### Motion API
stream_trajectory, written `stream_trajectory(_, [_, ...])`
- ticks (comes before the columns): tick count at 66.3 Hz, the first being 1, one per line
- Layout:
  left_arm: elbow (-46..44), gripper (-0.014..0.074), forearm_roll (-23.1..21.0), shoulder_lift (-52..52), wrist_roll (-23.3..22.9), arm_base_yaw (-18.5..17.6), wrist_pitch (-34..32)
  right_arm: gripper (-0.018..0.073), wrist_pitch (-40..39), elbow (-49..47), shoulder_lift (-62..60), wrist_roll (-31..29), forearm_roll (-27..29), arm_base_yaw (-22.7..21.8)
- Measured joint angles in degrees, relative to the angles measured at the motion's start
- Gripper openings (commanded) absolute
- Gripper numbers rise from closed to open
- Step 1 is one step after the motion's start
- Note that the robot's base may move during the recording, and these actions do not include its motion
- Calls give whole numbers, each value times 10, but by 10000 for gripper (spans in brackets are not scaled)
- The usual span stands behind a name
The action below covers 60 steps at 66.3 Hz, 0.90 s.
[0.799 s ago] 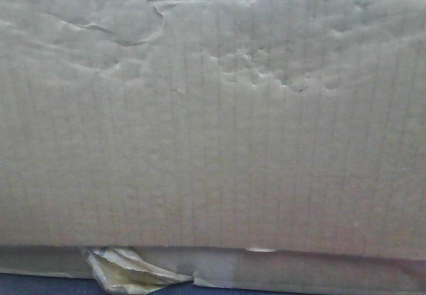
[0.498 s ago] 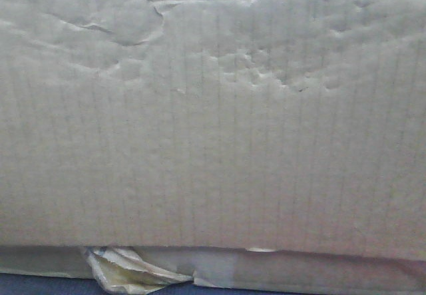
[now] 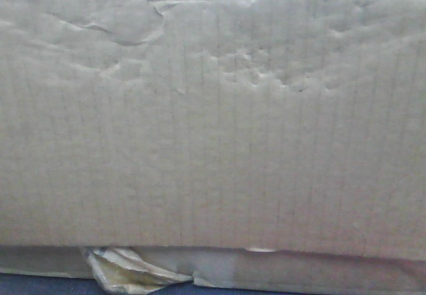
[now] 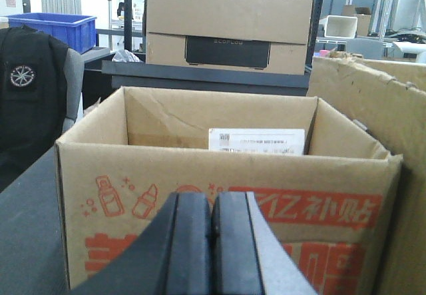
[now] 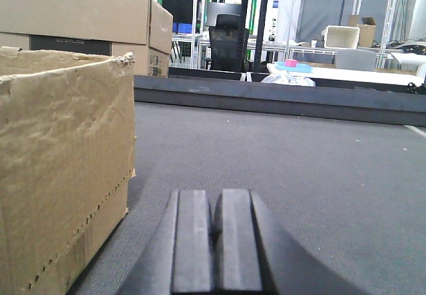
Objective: Stack two boxes on right shelf middle
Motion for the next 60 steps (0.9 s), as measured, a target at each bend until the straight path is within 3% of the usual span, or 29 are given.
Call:
stream_trajectory(10, [0, -111, 0, 0, 0, 0, -46, -163, 0, 0, 0, 0, 0, 0])
stream_trajectory(15, [-9, -111, 0, 0, 0, 0, -32, -163, 0, 0, 0, 0, 0, 0])
stream_trajectory(36, [-230, -111, 14, 31, 0, 0, 222, -163, 0, 0, 0, 0, 0, 0])
stream_trajectory(50, [-393, -111, -19, 193, 0, 0, 392, -163, 0, 0, 0, 0, 0, 0])
stream_trajectory(60, [-485, -111, -54, 333, 0, 0, 466, -163, 0, 0, 0, 0, 0, 0])
